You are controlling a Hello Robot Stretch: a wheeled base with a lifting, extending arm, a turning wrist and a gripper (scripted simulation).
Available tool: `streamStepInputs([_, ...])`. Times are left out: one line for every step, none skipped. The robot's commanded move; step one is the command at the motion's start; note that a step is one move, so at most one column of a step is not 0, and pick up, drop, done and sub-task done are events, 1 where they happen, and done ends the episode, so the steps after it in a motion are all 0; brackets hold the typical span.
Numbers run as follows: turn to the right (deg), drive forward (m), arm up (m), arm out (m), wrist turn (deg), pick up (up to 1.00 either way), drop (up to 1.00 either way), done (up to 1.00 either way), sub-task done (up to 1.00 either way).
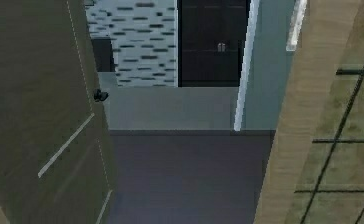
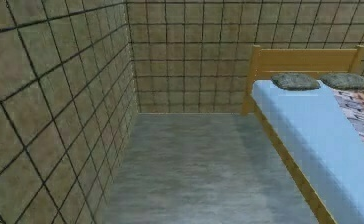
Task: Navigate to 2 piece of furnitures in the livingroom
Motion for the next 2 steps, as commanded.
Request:
streamStepInputs([0.0, 0.75, 0.0, 0.0, 0.0, 0.0, 0.0, 0.0, 0.0])
streamStepInputs([45.0, 0.0, 0.0, 0.0, 0.0, 0.0, 0.0, 0.0, 0.0])
